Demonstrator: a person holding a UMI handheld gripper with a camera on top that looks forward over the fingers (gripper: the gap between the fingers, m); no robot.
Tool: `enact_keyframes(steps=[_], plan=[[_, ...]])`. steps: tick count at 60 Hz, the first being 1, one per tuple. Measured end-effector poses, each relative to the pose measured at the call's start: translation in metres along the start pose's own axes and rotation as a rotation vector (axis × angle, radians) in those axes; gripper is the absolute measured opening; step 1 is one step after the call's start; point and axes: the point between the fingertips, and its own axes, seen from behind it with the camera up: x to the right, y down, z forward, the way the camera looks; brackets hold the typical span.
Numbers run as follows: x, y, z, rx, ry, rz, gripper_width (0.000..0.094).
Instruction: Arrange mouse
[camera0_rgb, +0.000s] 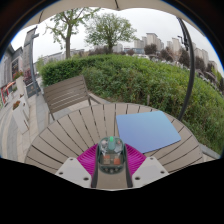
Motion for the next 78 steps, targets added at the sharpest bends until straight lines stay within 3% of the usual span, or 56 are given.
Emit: enact_keyframes(steps=[11,26,29,32,33,34,46,65,78], plan=[[0.084,-0.053,0.072,0.028,0.068,-0.023,0.0408],[0.158,-0.028,0.155,-0.021,0.139,-0.077,0.0470],[0.157,-0.031,0.152,-0.009,0.120,-0.072,0.0553],[0.166,-0.036,0.149,-0.016,0.136,-0.086,0.0807],[0.168,-0.037,0.147,-0.019,0.143,-0.090,0.0863],[0.168,-0.039,0.144,-0.021,0.143,-0.094,0.0854],[0.131,-0.044,0.039,-0.065,0.068,-0.064,0.0850],[0.037,0.012,-0.202,-0.167,-0.016,-0.135,0.0843],[-0.005,0.025,-0.270,-0.125,-0.008,-0.108,0.0849]])
